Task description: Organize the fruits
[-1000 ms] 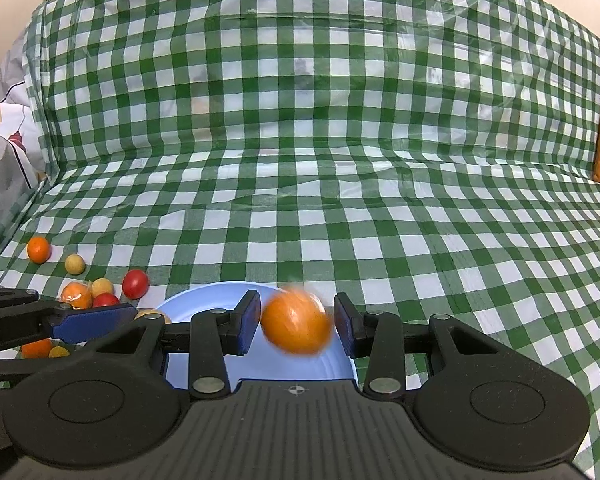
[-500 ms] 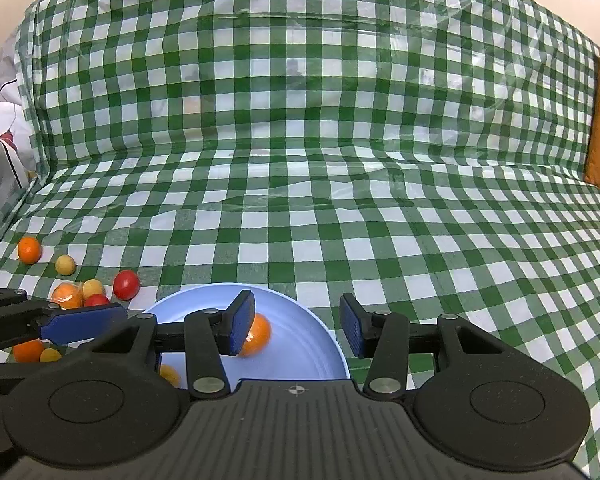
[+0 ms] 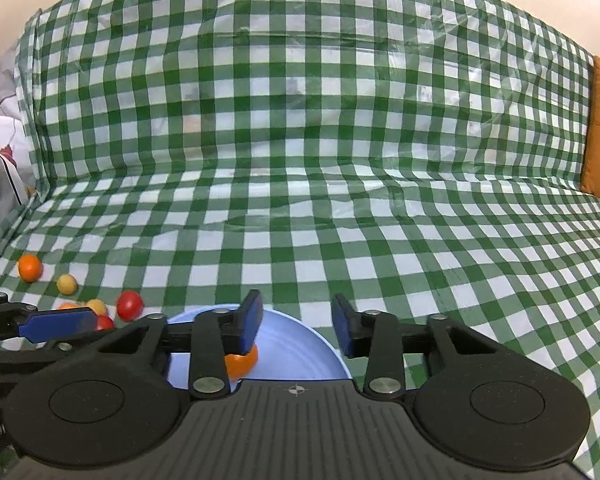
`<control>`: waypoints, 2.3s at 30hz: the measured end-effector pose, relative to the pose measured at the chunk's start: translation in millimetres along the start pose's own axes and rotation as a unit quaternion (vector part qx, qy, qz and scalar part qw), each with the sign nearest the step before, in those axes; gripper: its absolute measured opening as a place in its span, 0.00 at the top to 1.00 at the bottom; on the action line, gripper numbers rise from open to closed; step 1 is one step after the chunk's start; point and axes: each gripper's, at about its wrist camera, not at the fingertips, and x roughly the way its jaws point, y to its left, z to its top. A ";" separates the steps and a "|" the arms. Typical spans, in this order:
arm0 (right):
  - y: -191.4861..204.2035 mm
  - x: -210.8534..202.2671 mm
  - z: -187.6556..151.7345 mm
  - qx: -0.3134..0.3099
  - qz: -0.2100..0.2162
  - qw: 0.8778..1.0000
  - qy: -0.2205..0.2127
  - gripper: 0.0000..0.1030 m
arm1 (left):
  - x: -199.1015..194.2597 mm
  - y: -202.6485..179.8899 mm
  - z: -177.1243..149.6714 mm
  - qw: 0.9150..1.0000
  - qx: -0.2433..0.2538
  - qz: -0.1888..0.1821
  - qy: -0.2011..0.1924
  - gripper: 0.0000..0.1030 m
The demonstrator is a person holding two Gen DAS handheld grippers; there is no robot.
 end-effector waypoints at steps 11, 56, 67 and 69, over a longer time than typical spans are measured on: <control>32.6 11.4 2.5 -0.006 0.057 0.998 0.005 0.68 | 3.6 161.8 8.6 0.973 -0.196 0.097 0.079 0.74; 168.4 126.7 -19.0 -0.112 0.143 0.972 0.152 0.70 | 110.3 159.8 12.4 0.979 -0.132 0.062 0.143 0.51; 152.2 103.2 -9.4 -0.078 0.140 0.981 0.105 0.70 | 80.3 162.4 18.6 0.981 -0.148 0.076 0.099 0.70; 147.2 91.8 -5.9 -0.071 0.142 0.983 0.086 0.70 | 64.6 159.6 22.0 0.982 -0.150 0.082 0.084 0.70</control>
